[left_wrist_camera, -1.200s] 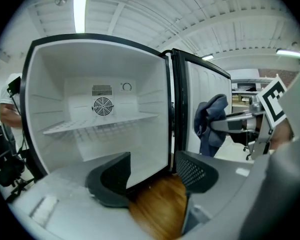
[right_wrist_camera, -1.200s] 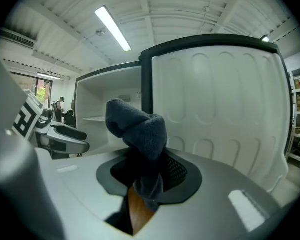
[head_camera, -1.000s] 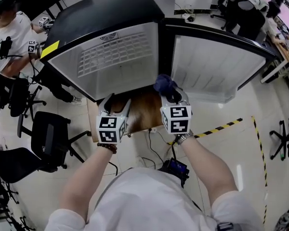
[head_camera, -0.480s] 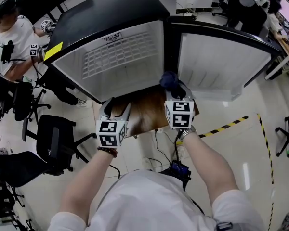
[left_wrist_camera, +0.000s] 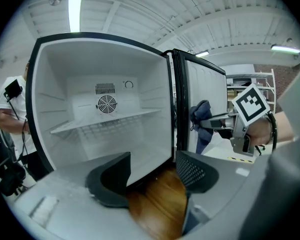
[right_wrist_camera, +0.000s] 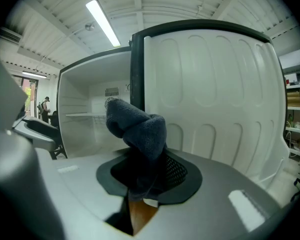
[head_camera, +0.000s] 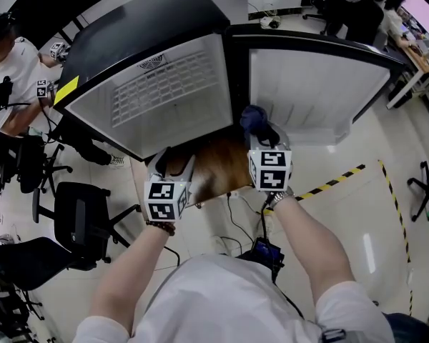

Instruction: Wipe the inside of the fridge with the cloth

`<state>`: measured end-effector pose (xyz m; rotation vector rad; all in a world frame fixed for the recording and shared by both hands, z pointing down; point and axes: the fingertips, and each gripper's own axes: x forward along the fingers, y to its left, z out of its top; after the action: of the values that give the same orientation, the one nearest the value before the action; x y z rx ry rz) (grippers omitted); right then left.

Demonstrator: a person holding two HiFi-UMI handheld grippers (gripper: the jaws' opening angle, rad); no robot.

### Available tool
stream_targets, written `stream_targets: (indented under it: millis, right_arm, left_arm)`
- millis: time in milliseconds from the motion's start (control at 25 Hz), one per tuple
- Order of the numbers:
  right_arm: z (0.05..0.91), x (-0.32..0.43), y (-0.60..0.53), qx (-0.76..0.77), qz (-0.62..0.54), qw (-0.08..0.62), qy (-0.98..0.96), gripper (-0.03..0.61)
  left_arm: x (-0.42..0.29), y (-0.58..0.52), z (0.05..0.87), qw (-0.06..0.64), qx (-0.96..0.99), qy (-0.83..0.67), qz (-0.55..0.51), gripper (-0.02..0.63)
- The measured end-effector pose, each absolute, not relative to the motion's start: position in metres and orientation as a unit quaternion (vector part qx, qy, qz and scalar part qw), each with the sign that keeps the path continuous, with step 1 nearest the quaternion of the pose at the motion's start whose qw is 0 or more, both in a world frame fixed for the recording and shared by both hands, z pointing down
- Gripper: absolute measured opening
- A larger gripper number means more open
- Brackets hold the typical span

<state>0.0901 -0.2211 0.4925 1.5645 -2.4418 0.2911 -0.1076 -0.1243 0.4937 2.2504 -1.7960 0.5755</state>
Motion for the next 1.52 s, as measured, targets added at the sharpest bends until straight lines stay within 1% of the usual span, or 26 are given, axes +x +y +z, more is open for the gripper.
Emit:
stream_targets:
  millis: [200, 560, 1120, 1520]
  right_arm:
    - [0.506, 0.121, -0.231, 0.553, 0.118, 0.12, -0.816, 0.103]
    - [0.517, 0.178, -0.246, 0.587, 0.114, 0.137, -0.79, 0.103]
    - [0.515, 0.293, -0.248, 0.646, 0.105, 0.149, -0.742, 0.103]
    - [0.499, 0.369, -0.239, 0.679, 0.094, 0.15, -0.713, 0.103]
  left_arm:
    - [-0.1, -0.128, 0.497, 0.104, 0.764, -0.605, 0.199, 0.284]
    - [-0.078, -0.137, 0.502, 0.106, 0.771, -0.594, 0.204, 0.284]
    - [-0.008, -0.16, 0.51, 0.108, 0.798, -0.555, 0.21, 0.285]
    - [0.042, -0.174, 0.514, 0.112, 0.813, -0.535, 0.202, 0.284]
